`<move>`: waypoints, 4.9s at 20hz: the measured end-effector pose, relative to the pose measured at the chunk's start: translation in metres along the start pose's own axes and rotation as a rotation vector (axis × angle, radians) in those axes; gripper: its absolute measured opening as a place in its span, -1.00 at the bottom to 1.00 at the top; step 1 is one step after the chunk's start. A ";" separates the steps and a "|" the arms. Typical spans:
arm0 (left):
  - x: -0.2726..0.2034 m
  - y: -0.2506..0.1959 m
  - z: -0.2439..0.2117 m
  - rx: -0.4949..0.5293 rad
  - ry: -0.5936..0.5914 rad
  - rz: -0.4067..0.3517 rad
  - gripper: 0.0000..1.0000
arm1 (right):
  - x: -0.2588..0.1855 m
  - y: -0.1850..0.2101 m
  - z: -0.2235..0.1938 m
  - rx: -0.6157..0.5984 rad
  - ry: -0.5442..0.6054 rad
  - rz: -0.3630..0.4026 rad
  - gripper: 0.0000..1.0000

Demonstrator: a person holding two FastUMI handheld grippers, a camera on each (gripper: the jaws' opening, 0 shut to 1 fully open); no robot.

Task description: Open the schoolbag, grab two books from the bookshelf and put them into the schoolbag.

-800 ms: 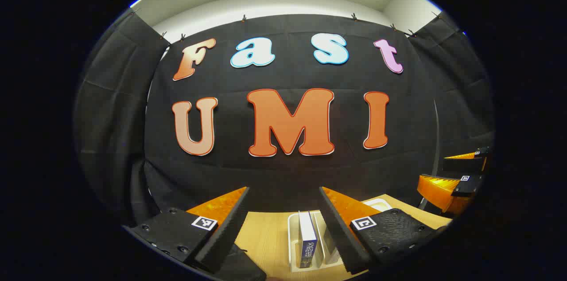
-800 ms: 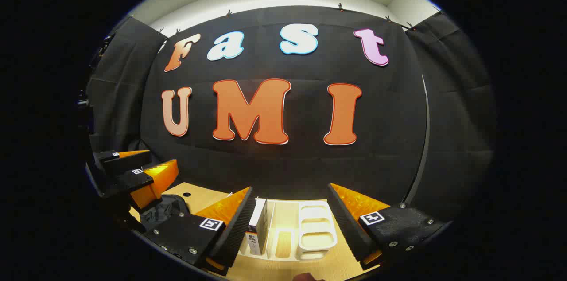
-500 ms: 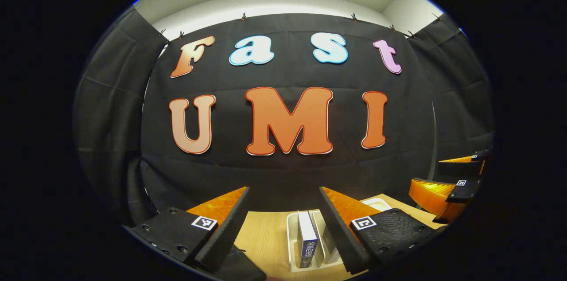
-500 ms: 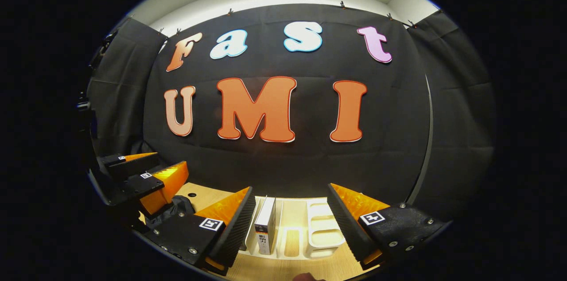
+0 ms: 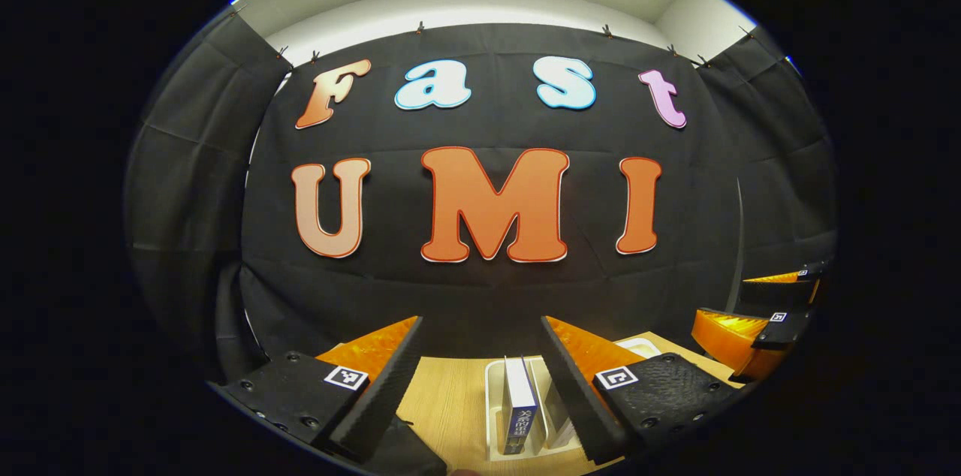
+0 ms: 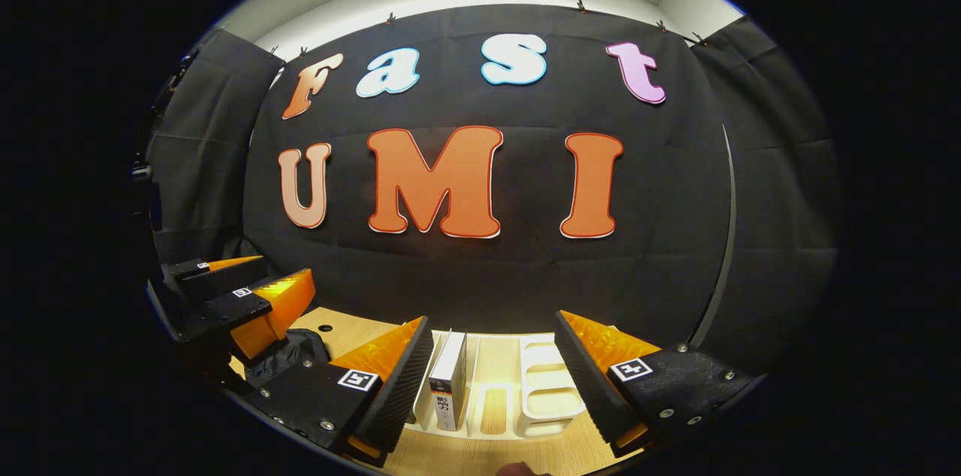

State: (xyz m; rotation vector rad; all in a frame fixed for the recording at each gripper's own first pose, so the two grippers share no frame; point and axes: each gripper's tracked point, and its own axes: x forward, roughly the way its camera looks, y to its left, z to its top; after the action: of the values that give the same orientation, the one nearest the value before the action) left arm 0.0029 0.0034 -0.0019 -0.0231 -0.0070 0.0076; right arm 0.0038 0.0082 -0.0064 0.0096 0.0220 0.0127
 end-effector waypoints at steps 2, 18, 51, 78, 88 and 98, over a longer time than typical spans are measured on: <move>0.001 0.000 -0.002 0.000 0.005 0.002 0.89 | -0.001 0.000 -0.001 -0.002 0.001 0.001 0.92; -0.002 0.004 0.008 0.050 -0.020 0.012 0.90 | -0.001 -0.001 -0.001 0.010 0.002 0.000 0.92; -0.055 0.079 -0.074 0.380 0.140 0.249 0.89 | 0.021 -0.022 -0.029 -0.047 0.034 0.098 0.92; -0.135 0.119 -0.347 1.027 0.736 0.195 0.92 | 0.019 -0.103 -0.068 -0.017 0.085 0.097 0.92; -0.086 0.131 -0.353 1.044 0.771 0.125 0.84 | 0.029 -0.101 -0.068 -0.023 0.083 0.077 0.92; -0.060 0.156 -0.307 0.779 0.829 -0.117 -0.84 | 0.033 -0.034 -0.076 -0.054 0.157 0.039 0.92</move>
State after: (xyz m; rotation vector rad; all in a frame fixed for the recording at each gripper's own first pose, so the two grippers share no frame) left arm -0.0557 0.1517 -0.3127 0.7544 0.8227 -0.1172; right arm 0.0355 -0.0245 -0.0835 -0.0452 0.1780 0.0528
